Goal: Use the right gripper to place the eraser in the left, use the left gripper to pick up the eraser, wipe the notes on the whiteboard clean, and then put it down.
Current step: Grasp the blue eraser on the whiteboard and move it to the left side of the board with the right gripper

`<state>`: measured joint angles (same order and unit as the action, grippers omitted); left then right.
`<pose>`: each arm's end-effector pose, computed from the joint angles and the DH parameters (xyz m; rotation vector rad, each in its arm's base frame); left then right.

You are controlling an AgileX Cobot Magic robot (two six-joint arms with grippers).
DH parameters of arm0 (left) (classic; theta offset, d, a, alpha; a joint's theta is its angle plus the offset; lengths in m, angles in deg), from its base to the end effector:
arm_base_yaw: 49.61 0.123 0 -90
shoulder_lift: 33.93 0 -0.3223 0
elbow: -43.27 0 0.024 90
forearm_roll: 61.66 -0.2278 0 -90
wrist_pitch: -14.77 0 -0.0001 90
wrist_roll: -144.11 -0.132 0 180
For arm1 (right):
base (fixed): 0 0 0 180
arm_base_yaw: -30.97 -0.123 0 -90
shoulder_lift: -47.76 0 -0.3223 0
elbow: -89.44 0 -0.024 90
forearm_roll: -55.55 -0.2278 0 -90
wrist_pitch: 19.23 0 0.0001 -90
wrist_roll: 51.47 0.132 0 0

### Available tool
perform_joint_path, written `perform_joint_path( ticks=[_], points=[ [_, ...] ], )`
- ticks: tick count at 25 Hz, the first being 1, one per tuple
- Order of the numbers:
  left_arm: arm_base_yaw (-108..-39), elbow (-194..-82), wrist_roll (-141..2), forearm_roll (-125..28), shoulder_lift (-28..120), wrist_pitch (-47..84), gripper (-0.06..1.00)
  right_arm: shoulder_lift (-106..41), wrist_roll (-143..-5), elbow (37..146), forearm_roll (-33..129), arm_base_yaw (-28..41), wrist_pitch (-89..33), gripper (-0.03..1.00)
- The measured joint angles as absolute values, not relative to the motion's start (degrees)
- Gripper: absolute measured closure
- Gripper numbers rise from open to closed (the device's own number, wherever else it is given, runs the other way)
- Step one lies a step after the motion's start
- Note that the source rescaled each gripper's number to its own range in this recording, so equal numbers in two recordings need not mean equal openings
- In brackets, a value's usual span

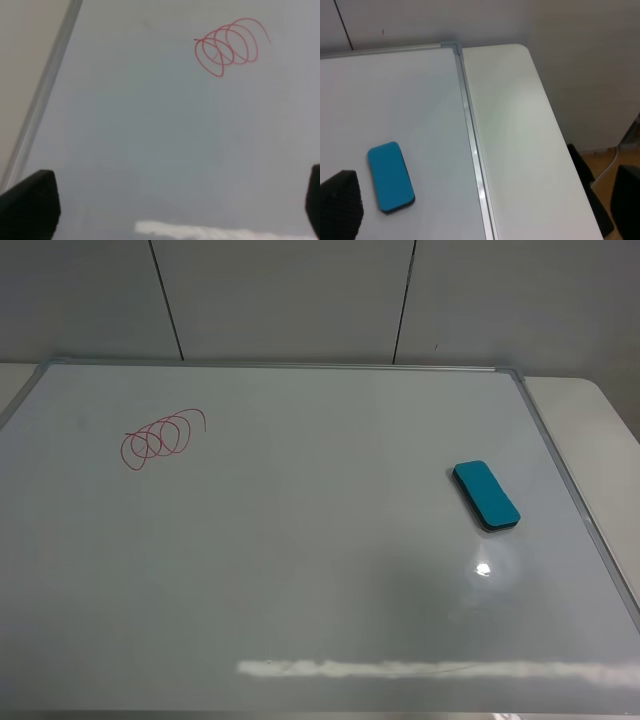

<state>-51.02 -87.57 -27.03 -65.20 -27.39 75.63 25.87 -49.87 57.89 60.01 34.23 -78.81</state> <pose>-0.0275 0.0078 0.2490 -0.1354 2.0285 -0.0390 -0.0096 -0.0083 0.3467 0.0885 1.9700 -0.1108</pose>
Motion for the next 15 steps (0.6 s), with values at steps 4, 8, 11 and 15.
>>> perform_joint_path(
  ticks=[4,8,11,15],
  points=[
    [-51.02,-87.57,-27.03,-65.20,-27.39,75.63,-0.05,14.62,-49.87,63.55,59.79,34.23,-77.96,-0.03],
    [-51.02,-87.57,-27.03,-65.20,-27.39,75.63,-0.05,2.59,-50.19,66.72,57.97,34.23,-76.74,-0.03],
    [-51.02,-87.57,-27.03,-65.20,-27.39,75.63,-0.05,-8.99,-50.25,67.17,55.55,34.23,-75.27,-0.03],
    [-51.02,-87.57,-27.03,-65.20,-27.39,75.63,-0.05,-20.72,-50.25,67.22,54.61,34.23,-73.43,-0.03]
  ],
)
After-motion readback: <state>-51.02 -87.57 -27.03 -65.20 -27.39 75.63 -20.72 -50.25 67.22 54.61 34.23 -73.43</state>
